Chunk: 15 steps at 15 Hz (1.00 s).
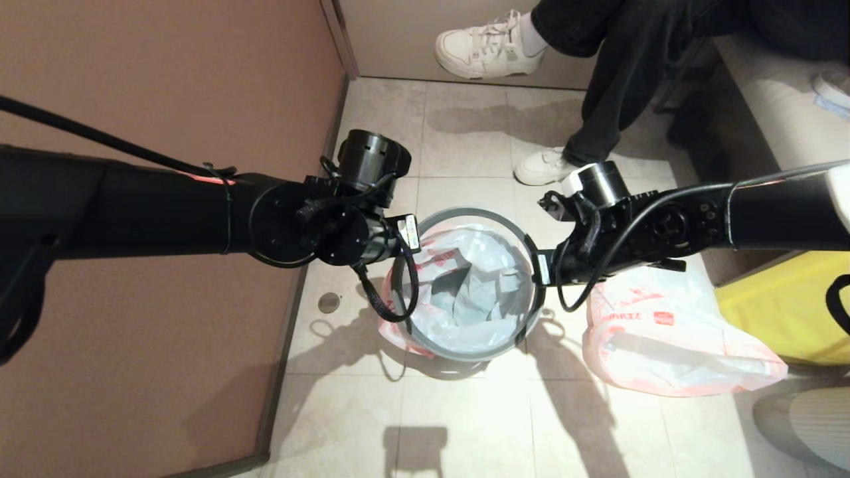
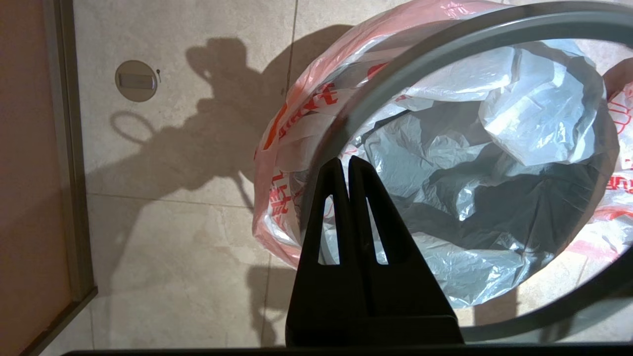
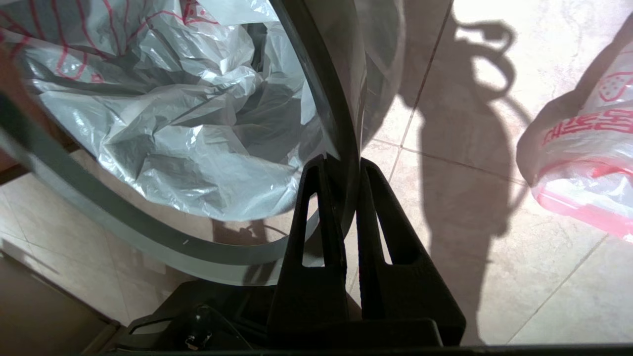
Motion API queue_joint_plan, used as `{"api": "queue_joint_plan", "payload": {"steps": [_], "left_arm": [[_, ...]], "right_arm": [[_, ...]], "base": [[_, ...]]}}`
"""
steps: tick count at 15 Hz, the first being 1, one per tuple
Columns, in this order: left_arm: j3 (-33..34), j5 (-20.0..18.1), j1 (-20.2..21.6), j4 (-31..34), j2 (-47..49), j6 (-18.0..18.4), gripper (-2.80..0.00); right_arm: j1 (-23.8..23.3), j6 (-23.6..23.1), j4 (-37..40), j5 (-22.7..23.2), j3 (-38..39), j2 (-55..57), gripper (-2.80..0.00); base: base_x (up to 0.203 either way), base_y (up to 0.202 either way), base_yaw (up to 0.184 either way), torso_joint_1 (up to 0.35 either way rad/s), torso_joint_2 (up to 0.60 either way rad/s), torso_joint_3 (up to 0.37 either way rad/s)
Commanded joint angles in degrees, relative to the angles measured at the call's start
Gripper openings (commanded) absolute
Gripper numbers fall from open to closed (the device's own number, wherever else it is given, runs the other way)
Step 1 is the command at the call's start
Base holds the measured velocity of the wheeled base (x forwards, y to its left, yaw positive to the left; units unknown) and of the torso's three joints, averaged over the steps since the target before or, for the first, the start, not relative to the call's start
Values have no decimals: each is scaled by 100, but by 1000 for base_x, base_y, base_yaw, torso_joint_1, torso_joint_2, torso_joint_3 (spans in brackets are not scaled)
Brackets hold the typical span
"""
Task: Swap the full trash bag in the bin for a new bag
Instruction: Place the trash can ring on the trash can
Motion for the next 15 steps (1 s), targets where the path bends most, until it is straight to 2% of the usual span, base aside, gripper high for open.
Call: {"api": "queue_joint_plan", "payload": {"steps": [1, 6, 8, 13, 15], "left_arm": [[-13, 18, 9, -2, 52, -14, -280], [-13, 19, 1, -2, 52, -14, -280], [-13, 18, 1, -2, 52, -14, -280], [-21, 27, -6, -2, 26, -14, -280], [-21, 27, -8, -2, 22, -14, -280]], "right_arm": [[107, 6, 16, -31, -268, 403, -280], [192, 9, 25, -50, -829, 791, -280], [181, 4, 44, -222, -1033, 1035, -280], [58, -1, 66, -334, -1086, 903, -280], [44, -8, 312, -371, -1086, 706, -280]], "base": [[0, 0, 0, 0, 0, 0], [0, 0, 0, 0, 0, 0], [0, 0, 0, 0, 0, 0], [0, 0, 0, 0, 0, 0], [0, 0, 0, 0, 0, 0]]}}
